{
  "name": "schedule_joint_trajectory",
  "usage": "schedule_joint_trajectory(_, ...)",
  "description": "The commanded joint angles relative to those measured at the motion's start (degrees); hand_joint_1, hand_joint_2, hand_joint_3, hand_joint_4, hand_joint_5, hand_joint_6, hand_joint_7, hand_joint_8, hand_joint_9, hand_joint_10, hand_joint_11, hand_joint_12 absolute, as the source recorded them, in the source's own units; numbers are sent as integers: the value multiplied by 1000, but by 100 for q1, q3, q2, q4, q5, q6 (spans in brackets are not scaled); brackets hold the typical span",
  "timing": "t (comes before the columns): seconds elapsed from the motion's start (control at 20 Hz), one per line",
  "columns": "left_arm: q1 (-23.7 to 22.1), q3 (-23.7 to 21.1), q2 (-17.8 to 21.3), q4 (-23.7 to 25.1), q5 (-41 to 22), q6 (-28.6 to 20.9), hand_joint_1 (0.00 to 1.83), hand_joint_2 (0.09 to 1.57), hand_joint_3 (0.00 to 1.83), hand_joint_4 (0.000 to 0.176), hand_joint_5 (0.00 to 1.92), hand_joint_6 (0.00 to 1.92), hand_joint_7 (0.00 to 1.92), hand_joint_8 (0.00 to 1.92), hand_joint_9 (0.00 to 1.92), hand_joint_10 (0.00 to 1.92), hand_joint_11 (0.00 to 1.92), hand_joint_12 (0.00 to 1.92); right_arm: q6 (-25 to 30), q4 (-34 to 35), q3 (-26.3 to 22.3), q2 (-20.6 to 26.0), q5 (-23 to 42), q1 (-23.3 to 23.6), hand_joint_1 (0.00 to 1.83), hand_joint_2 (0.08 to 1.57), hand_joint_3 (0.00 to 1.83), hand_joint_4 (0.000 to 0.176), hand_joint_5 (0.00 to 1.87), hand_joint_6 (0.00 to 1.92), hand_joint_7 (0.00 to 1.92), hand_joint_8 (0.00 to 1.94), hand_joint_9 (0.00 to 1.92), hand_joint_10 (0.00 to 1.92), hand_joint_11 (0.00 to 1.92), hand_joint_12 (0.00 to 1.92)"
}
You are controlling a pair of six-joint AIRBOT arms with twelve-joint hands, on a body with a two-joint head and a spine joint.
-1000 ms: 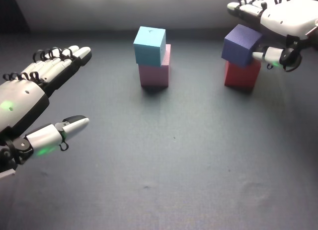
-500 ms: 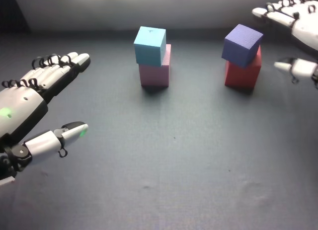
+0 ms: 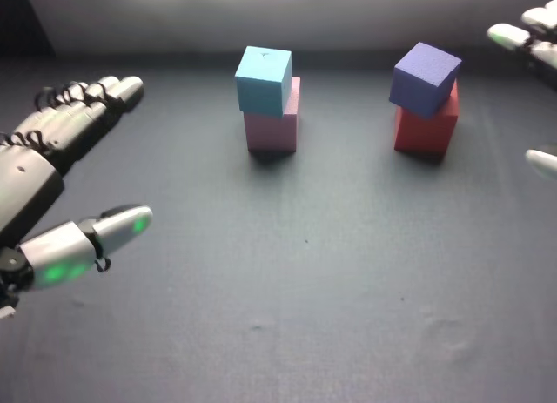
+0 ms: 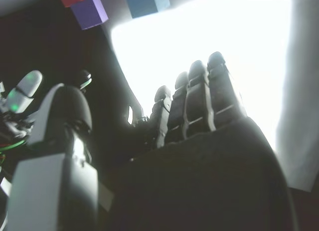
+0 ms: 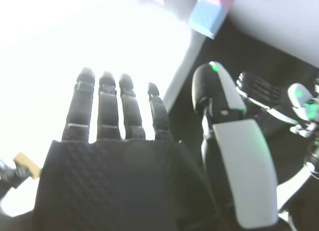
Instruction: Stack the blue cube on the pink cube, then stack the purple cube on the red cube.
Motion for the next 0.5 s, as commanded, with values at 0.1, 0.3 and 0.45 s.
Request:
schedule_joint_trajectory(0.1, -18, -69, 181, 51, -1152, 26, 380, 1311, 12, 40, 0, 0, 0, 0, 0, 0, 0, 0, 474, -22, -33, 165, 1877, -445, 556, 1389, 14, 72, 0, 0, 0, 0, 0, 0, 0, 0)
schedule_joint_trajectory(0.3, -19, -206, 481, 37, -1648, 129, 367, 1263, 0, 70, 0, 0, 0, 0, 0, 0, 0, 0, 613, -184, -190, 349, 2801, -837, 757, 1374, 0, 68, 0, 0, 0, 0, 112, 63, 0, 560)
schedule_joint_trajectory(0.45, -254, -308, 715, 297, -1652, 339, 624, 1277, 0, 163, 0, 0, 0, 0, 0, 0, 0, 0, 479, -394, -321, 523, 3244, -872, 653, 1396, 4, 171, 346, 1469, 118, 38, 123, 21, 0, 124)
